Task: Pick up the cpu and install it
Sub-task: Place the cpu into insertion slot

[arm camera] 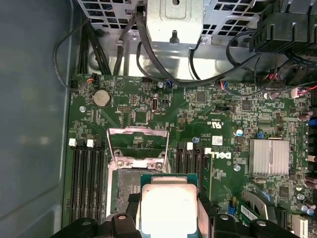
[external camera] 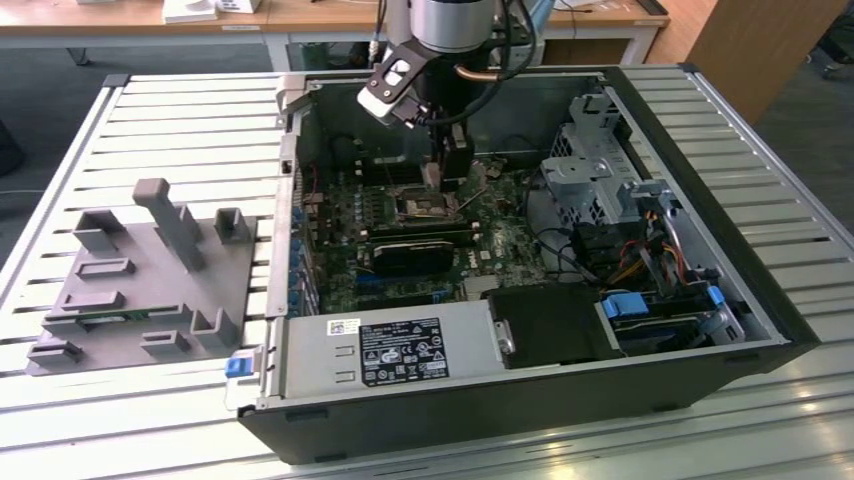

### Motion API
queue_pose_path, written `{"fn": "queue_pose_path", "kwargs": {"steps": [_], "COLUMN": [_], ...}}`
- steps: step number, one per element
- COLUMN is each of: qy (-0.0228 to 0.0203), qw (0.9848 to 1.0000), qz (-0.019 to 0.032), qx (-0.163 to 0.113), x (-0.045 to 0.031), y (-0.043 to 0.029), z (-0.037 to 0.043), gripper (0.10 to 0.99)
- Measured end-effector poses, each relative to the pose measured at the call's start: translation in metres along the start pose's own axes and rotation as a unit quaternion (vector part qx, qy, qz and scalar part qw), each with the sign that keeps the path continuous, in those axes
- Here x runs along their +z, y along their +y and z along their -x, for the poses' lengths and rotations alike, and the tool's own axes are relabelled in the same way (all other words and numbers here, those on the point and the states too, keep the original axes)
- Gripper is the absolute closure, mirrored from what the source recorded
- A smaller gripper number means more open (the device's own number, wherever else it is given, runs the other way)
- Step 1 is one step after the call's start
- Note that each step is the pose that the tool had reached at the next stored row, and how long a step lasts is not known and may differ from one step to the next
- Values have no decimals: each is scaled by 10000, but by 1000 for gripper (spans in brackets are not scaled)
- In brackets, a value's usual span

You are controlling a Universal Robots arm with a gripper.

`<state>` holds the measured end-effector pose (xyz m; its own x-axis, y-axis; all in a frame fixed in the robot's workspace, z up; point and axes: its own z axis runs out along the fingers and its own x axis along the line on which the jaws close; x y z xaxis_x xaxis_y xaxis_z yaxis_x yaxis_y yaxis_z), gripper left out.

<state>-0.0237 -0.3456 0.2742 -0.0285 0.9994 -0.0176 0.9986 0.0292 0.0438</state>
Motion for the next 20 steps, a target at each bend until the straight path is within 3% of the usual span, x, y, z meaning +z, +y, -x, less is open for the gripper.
{"fn": "queue_pose_path", "kwargs": {"steps": [6, 12, 20], "qy": [0, -3, -10], "qw": [10000, 10000, 9999], "qz": [0, 4, 34], "qx": [2, 24, 94], "x": [43, 126, 228], "y": [-3, -13, -127], "z": [-4, -72, -173], "gripper": [545, 545, 545]}}
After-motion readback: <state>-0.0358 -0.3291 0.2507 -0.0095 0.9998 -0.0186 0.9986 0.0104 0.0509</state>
